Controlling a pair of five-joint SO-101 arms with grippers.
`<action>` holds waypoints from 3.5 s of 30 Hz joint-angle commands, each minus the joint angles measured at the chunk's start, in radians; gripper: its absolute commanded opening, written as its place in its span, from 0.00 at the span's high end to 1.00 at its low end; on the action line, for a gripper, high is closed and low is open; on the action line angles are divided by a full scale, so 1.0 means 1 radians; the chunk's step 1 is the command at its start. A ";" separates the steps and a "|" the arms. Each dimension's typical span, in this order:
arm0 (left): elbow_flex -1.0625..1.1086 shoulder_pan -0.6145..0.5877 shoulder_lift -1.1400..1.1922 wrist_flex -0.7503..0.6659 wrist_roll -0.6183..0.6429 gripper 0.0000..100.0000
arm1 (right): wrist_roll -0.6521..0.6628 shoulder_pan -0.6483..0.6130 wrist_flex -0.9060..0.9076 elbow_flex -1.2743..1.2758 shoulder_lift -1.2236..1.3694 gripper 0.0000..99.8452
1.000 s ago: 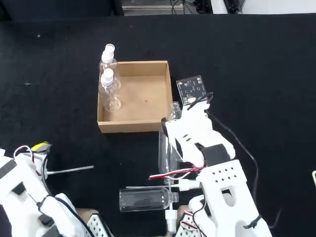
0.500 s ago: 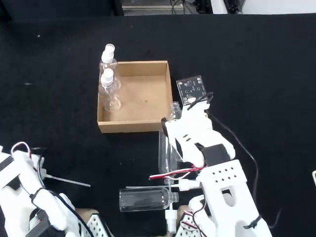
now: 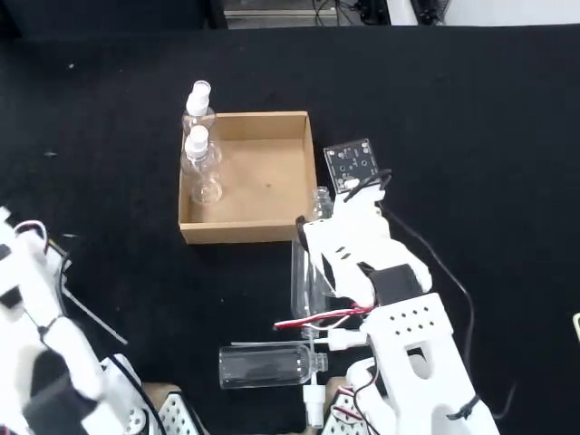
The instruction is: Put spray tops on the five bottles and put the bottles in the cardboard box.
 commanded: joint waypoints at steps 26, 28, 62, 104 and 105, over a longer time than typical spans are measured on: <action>-0.309 0.010 0.299 0.267 -0.526 0.76 | 0.009 -0.008 -0.014 -0.005 -0.024 0.99; -0.278 0.042 0.299 0.247 -0.526 0.76 | 0.009 -0.008 -0.014 -0.005 -0.024 0.99; -0.326 0.168 0.192 0.347 -0.457 0.97 | 0.008 0.084 0.106 0.004 -0.369 0.99; -0.848 1.198 -0.342 -0.058 -0.078 0.97 | 0.029 -0.138 -0.081 0.050 -0.633 0.99; -0.848 1.216 -0.334 -0.100 -0.077 0.97 | 0.029 -0.138 -0.097 0.067 -0.633 0.99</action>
